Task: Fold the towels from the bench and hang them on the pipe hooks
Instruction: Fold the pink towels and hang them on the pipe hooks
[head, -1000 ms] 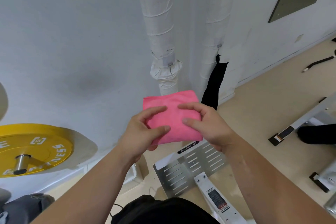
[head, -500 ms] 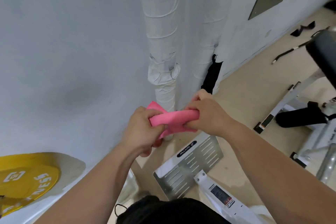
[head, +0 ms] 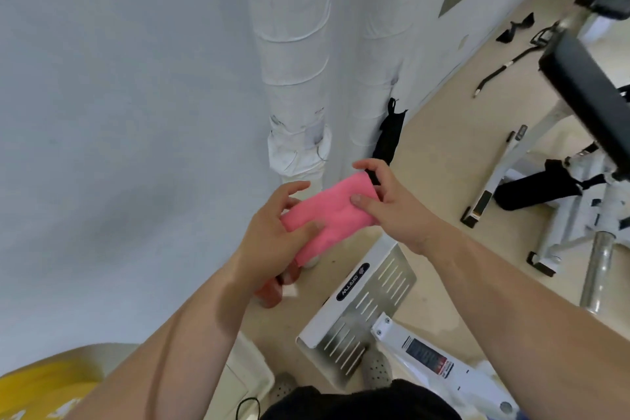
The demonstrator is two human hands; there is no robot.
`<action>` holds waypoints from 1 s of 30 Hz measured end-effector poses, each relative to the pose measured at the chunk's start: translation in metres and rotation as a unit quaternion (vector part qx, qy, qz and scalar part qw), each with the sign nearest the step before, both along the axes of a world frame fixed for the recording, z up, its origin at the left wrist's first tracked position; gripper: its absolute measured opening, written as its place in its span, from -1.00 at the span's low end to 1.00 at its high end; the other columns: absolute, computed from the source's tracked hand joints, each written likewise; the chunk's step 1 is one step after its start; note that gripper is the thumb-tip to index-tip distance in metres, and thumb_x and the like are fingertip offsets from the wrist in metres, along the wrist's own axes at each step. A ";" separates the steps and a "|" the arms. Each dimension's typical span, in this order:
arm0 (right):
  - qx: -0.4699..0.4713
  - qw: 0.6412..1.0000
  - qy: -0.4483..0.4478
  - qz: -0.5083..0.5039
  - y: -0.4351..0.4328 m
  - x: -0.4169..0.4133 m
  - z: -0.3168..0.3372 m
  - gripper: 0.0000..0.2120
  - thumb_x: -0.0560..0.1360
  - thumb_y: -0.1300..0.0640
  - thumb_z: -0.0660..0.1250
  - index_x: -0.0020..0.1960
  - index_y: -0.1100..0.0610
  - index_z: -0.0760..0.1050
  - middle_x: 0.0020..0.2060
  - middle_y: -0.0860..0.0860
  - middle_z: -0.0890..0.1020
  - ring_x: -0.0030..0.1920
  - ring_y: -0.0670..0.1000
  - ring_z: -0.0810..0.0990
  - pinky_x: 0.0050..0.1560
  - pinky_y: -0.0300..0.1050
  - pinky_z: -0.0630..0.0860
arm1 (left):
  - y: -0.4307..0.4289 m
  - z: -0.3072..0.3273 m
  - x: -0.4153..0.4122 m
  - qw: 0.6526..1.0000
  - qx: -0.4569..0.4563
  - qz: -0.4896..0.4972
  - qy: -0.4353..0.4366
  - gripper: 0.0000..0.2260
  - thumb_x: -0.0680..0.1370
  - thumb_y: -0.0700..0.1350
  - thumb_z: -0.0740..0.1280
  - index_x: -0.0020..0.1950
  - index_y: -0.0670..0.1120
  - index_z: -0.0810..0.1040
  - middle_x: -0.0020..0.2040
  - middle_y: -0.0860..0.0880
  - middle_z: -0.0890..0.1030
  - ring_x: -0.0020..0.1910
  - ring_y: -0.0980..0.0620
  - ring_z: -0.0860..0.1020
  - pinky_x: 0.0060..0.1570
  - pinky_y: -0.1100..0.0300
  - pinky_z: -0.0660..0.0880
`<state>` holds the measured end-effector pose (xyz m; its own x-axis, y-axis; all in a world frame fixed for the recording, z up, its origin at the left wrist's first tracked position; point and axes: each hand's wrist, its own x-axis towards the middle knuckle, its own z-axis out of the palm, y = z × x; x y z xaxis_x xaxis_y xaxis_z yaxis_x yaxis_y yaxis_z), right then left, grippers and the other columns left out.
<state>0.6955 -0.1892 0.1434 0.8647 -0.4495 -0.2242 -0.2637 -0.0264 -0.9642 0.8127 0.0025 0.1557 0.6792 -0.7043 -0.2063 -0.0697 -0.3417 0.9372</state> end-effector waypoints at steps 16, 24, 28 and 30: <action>-0.081 0.962 -0.098 0.241 -0.148 0.073 -0.075 -0.75 0.42 0.34 0.52 -0.09 0.03 0.58 -0.12 -0.23 0.61 -0.15 -0.30 0.54 -0.09 -0.44 0.40 | -0.105 -0.069 0.024 0.951 0.117 0.035 -0.284 -0.72 0.41 -0.39 0.39 -0.20 0.01 0.65 0.11 0.01 0.54 0.13 0.18 0.52 0.08 0.39 0.40; -0.223 0.933 -0.192 0.208 -0.175 0.150 -0.099 -0.72 0.34 0.35 0.51 -0.12 0.01 0.59 -0.11 -0.14 0.61 -0.09 -0.28 0.52 -0.03 -0.46 0.37 | -0.139 -0.084 0.063 0.900 0.187 0.121 -0.375 -0.74 0.44 -0.33 0.45 -0.05 0.02 0.75 0.02 -0.08 0.60 0.00 -0.05 0.55 -0.02 0.30 0.39; -0.272 0.922 -0.207 0.180 -0.173 0.169 -0.108 -0.76 0.30 0.33 0.51 -0.17 0.05 0.58 -0.16 -0.06 0.57 -0.14 -0.10 0.53 -0.10 -0.40 0.38 | -0.148 -0.094 0.073 0.869 0.202 0.142 -0.429 -0.83 0.46 -0.28 0.49 -0.04 -0.03 0.76 0.03 -0.14 0.60 -0.01 -0.15 0.57 -0.03 0.27 0.34; -0.290 0.919 -0.207 0.169 -0.173 0.173 -0.114 -0.76 0.29 0.31 0.51 -0.21 0.04 0.55 -0.17 -0.01 0.56 -0.14 -0.01 0.53 -0.14 -0.35 0.39 | -0.151 -0.102 0.077 0.863 0.196 0.152 -0.440 -0.84 0.45 -0.27 0.50 -0.06 -0.04 0.77 0.00 -0.16 0.60 -0.05 -0.15 0.57 -0.04 0.25 0.36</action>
